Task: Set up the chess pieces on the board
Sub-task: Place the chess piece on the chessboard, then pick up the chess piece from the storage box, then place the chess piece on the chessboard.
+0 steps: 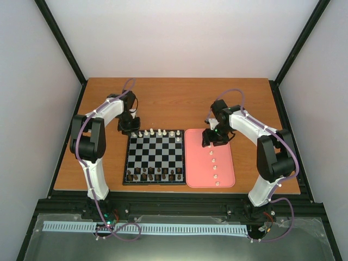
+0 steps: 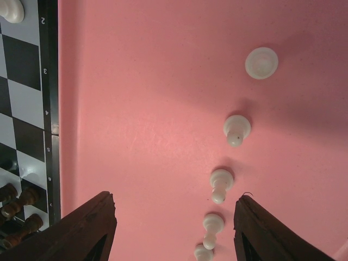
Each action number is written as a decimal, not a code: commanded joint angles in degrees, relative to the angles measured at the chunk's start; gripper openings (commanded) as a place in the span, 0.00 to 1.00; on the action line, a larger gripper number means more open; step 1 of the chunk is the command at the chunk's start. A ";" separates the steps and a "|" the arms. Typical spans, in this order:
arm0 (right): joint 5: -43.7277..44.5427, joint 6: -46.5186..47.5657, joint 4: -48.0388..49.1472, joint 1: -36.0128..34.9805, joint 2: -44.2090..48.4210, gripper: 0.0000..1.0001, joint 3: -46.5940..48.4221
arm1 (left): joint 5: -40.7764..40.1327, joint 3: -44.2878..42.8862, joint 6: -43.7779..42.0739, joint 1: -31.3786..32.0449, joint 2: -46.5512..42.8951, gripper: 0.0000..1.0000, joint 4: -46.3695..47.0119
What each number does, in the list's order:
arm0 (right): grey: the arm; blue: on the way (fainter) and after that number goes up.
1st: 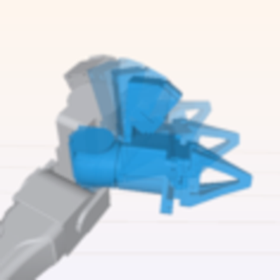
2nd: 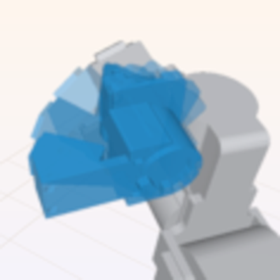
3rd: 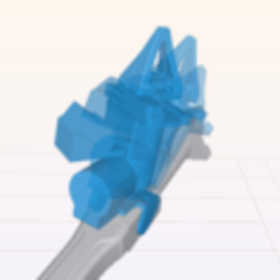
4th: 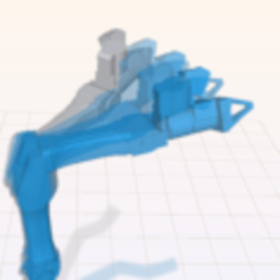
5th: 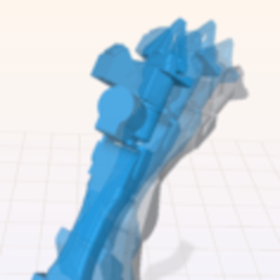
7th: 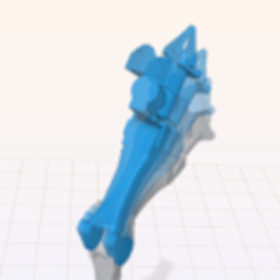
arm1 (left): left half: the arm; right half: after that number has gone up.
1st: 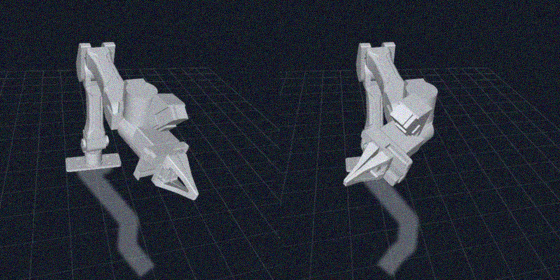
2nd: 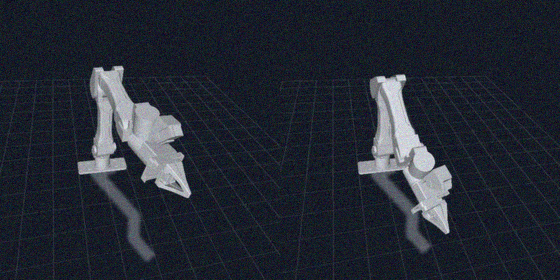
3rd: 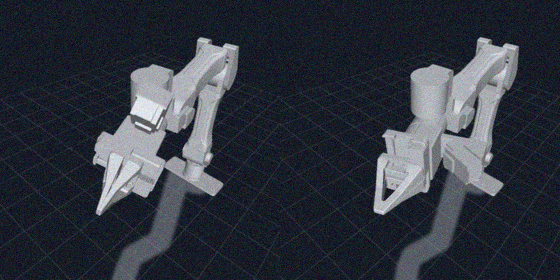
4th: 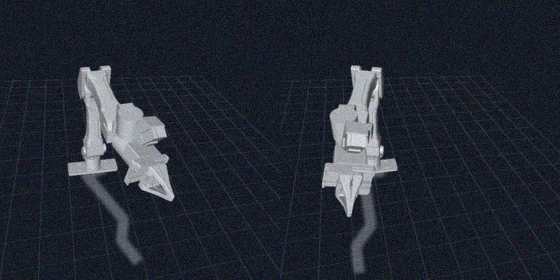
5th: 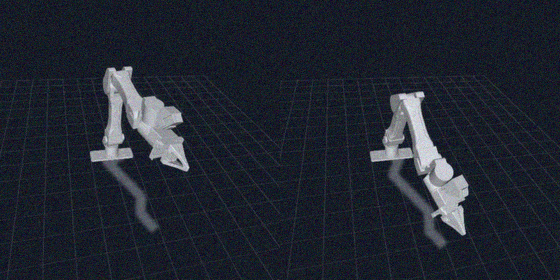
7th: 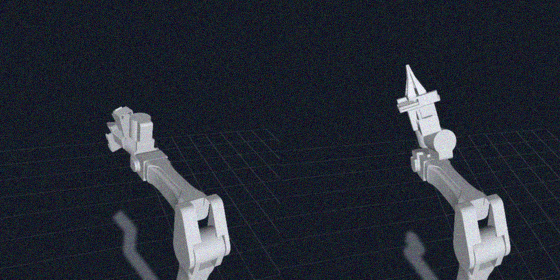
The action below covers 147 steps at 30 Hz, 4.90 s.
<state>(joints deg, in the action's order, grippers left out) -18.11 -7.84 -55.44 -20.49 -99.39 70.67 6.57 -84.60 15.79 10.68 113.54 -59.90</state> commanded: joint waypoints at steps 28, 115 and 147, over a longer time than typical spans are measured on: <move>9.17 -1.99 0.74 0.74 -3.46 0.64 7.03 | -2.70 -9.58 4.08 -0.79 -15.50 0.89 -4.32; 16.37 -8.63 -13.29 -24.60 -31.05 0.03 46.04 | 1.52 10.25 6.59 -9.71 -32.38 1.00 -2.42; 15.65 -6.54 -13.48 -23.37 -37.01 0.08 50.12 | 2.18 11.04 5.83 -9.77 -31.40 1.00 -1.63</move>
<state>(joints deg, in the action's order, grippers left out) -2.35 -15.00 -67.77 -44.07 -135.11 119.09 8.21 -73.19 21.63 0.91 82.26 -62.57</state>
